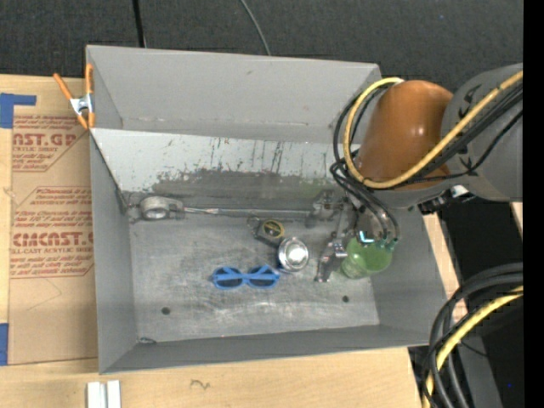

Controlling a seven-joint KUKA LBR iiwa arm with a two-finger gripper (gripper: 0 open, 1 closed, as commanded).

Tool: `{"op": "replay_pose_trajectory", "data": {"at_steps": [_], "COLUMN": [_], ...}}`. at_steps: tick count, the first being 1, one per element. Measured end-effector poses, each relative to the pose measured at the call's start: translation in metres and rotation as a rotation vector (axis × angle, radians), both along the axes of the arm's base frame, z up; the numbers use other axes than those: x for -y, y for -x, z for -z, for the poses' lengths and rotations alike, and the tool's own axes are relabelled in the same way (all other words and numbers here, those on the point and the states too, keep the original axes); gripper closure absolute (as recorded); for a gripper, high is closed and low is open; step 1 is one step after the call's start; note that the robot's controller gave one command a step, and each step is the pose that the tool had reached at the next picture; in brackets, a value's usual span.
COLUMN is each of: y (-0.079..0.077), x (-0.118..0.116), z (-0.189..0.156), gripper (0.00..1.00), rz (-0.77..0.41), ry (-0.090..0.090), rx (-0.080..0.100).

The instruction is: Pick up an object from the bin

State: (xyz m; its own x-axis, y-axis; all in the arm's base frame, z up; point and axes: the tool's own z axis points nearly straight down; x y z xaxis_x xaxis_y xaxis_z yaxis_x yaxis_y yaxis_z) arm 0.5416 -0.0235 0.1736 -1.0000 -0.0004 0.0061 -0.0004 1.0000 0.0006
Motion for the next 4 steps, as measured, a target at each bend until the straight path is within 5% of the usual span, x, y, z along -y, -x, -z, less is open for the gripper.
{"op": "replay_pose_trajectory", "data": {"at_steps": [1, 2, 3, 4], "y": [-0.027, -0.023, -0.022, 0.03], "x": [-0.028, -0.029, -0.029, -0.086], "z": [0.086, 0.092, 0.092, 0.101], "gripper": [0.0, 1.0, 0.0, 0.0], "rz": [-0.183, -0.185, -0.185, -0.234], "ry": [0.003, 0.0, 0.0, -0.001], "rx": [0.022, 0.01, 0.005, 0.013]}}
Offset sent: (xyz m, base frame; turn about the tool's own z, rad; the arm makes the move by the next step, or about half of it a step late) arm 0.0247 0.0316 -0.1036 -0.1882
